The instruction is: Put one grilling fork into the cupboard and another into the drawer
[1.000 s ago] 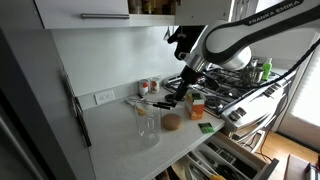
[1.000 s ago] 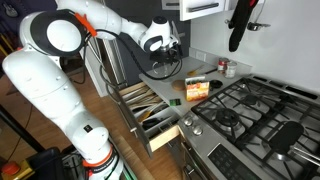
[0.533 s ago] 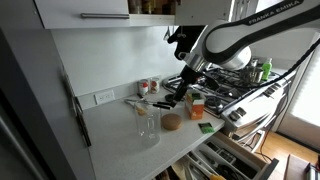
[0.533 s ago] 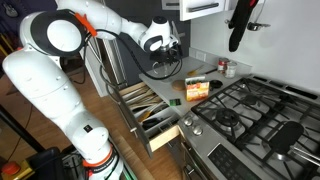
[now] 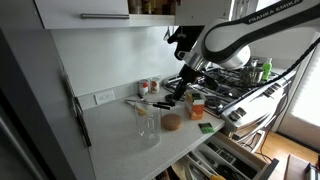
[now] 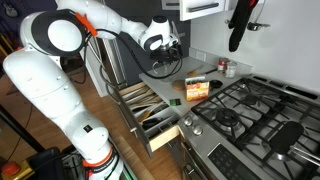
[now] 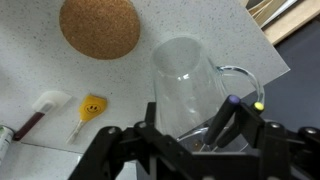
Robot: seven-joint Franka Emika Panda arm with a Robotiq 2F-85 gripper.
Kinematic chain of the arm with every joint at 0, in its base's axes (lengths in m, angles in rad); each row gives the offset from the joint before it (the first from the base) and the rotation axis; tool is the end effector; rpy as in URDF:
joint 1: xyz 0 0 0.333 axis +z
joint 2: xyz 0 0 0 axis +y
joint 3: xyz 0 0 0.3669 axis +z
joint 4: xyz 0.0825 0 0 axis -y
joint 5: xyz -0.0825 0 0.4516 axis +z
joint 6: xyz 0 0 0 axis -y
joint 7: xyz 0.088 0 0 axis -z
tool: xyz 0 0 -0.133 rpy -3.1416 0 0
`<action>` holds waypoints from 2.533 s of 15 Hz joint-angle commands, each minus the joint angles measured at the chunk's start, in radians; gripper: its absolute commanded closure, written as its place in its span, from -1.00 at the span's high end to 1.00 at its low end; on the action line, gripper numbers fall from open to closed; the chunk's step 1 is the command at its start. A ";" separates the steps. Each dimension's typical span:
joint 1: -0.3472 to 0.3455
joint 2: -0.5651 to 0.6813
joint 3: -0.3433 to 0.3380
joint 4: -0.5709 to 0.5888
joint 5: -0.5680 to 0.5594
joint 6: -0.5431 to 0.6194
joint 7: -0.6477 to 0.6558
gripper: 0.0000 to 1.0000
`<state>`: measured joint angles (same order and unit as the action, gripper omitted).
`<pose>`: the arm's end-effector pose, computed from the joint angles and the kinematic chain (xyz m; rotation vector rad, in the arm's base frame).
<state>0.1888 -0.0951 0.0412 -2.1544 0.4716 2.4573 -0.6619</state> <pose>0.6002 0.1484 0.4799 -2.6799 -0.8055 -0.6563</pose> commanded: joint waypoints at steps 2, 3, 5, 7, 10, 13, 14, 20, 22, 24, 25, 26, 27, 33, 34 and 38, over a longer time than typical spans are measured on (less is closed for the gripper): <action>-0.013 0.015 0.015 0.011 -0.017 0.004 -0.004 0.50; -0.013 0.017 0.016 0.013 -0.017 0.003 -0.005 0.49; -0.014 0.020 0.018 0.015 -0.017 0.003 -0.005 0.42; -0.014 0.022 0.019 0.016 -0.017 0.003 -0.005 0.38; -0.015 0.020 0.020 0.014 -0.015 0.005 -0.006 0.23; -0.016 0.019 0.020 0.012 -0.015 0.009 -0.005 -0.35; -0.016 0.019 0.020 0.012 -0.014 0.010 -0.005 -0.43; -0.018 0.015 0.020 0.009 -0.013 0.016 -0.009 -0.99; -0.018 0.014 0.020 0.008 -0.014 0.018 -0.009 -0.93; -0.018 0.012 0.020 0.007 -0.015 0.021 -0.012 -0.93; -0.018 0.005 0.020 0.003 -0.013 0.024 -0.017 -0.93; -0.018 -0.010 0.019 -0.004 -0.013 0.031 -0.022 -0.93; -0.020 -0.032 0.018 -0.016 -0.017 0.041 -0.019 -0.93; -0.038 -0.176 -0.005 -0.084 -0.092 0.035 0.016 -0.93; -0.045 -0.206 -0.006 -0.098 -0.123 0.031 0.047 -0.93; -0.017 -0.140 -0.019 -0.033 -0.091 0.033 0.017 -0.70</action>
<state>0.1559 -0.2358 0.0365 -2.1885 0.3889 2.4906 -0.6522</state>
